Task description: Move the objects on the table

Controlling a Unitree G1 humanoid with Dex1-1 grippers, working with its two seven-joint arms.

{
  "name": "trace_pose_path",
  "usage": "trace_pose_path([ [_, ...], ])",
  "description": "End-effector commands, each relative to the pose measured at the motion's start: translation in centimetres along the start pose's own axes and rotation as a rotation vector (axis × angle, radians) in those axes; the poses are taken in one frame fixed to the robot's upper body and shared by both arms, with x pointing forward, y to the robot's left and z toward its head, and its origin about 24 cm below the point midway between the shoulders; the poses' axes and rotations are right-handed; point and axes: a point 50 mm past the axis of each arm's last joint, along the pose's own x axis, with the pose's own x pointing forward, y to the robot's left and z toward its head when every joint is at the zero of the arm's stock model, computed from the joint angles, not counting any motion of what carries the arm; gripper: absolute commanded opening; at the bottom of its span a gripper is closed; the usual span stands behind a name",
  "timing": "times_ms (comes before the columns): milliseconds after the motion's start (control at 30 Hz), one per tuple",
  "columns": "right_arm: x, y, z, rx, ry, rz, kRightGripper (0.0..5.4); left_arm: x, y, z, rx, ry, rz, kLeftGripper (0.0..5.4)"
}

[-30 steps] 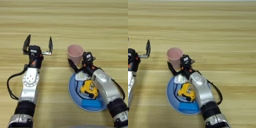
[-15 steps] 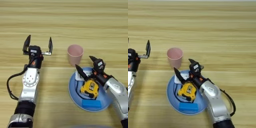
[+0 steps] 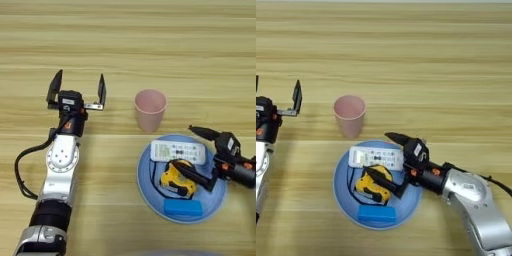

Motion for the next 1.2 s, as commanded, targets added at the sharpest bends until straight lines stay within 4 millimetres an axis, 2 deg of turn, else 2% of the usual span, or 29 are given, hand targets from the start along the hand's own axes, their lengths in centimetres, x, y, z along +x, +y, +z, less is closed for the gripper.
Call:
trace_pose_path([
  [33, 0.0, 1.1, -0.9, 0.004, 0.051, 0.078, 5.38, 0.3, -0.2, 0.1, -0.001, -0.008, 0.0, 5.4],
  [300, 0.1, 2.0, -2.6, -0.069, 0.145, 0.128, 5.38, 0.3, -0.2, 0.1, 0.0, -0.01, 0.0, 5.4],
  [533, 0.4, 2.0, -3.4, -0.122, 0.176, 0.115, 5.38, 0.3, -0.2, 0.1, 0.001, -0.011, 0.0, 5.4],
  [1200, 0.9, 1.2, -3.2, -0.153, 0.152, 0.051, 5.38, 0.2, -0.2, 0.1, 0.003, -0.015, 0.0, 5.4],
])
